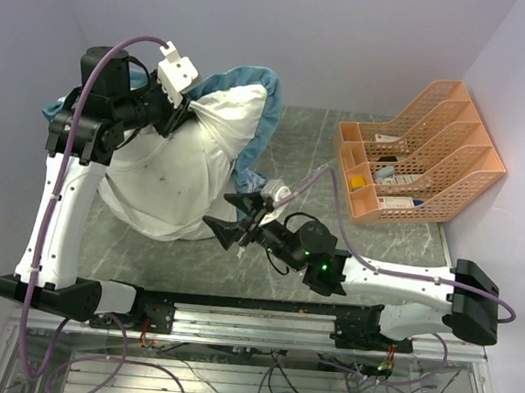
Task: Remove the pillowcase from the pillow
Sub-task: Remove the pillow from the pillowcase.
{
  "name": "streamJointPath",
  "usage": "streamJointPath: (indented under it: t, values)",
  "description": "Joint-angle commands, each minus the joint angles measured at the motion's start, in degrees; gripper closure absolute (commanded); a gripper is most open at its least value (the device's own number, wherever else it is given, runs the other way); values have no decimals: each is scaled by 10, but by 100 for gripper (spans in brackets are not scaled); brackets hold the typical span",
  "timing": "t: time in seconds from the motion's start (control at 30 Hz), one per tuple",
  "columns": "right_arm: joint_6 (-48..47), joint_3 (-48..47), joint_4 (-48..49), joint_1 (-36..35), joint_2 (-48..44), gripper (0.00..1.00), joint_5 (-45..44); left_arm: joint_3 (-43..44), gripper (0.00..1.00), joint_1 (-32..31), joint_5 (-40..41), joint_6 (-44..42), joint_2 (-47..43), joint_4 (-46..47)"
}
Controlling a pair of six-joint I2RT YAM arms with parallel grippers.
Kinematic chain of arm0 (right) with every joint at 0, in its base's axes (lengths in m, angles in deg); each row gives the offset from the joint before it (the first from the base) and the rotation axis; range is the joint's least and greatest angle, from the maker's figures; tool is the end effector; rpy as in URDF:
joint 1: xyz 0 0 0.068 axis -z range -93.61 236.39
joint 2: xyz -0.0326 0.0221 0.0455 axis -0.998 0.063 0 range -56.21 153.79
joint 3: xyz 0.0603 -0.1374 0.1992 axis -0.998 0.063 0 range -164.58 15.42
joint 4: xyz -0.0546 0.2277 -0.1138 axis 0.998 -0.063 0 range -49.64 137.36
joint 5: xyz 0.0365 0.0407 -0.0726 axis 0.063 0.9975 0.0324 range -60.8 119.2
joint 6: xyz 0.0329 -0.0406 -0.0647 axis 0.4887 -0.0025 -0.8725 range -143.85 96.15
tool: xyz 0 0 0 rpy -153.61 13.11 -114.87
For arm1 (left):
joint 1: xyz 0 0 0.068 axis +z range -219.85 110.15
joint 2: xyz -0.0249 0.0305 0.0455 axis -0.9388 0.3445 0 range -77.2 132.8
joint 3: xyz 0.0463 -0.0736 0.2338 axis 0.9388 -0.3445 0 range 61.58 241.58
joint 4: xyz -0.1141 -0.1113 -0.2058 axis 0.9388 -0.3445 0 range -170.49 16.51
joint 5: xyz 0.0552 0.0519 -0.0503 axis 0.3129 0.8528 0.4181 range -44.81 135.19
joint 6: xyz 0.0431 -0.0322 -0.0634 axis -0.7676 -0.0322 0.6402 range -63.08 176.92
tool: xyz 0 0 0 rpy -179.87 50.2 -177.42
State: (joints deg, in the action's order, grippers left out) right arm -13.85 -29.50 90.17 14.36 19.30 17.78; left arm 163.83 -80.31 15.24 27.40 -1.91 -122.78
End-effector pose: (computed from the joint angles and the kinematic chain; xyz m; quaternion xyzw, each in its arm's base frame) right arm 0.1192 0.3212 0.3040 -0.2554 0.5753 0.4612 0.6254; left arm 0.2647 -0.0859 0.4574 0.4095 0.7049 -0.1226 0.5661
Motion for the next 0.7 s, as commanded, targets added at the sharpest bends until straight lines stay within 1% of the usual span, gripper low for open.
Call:
streamJointPath:
  t: [0.0, 0.07, 0.2, 0.3, 0.37, 0.53, 0.67]
  values:
    - [-54, -42, -21, -15, -43, 23, -51, 20, 68, 4, -4, 34, -4, -63]
    - [-76, -76, -34, -29, -33, 18, -74, 14, 69, 4, -8, 37, -11, -61]
    - [-101, -155, -66, -35, 15, 15, -108, 14, 71, -1, -18, 47, -13, -70]
    - [-127, -204, -84, -33, 54, 14, -105, 10, 73, -3, -20, 49, -20, -72]
    - [-149, -239, -112, -32, 83, 13, -101, 10, 74, -4, -20, 47, -24, -74]
    - [-210, -268, -142, -29, 109, 12, -10, 10, 76, -7, -16, 50, -27, -79]
    - [-255, -291, -190, -14, 127, 9, 12, 2, 78, -10, -17, 49, -33, -81]
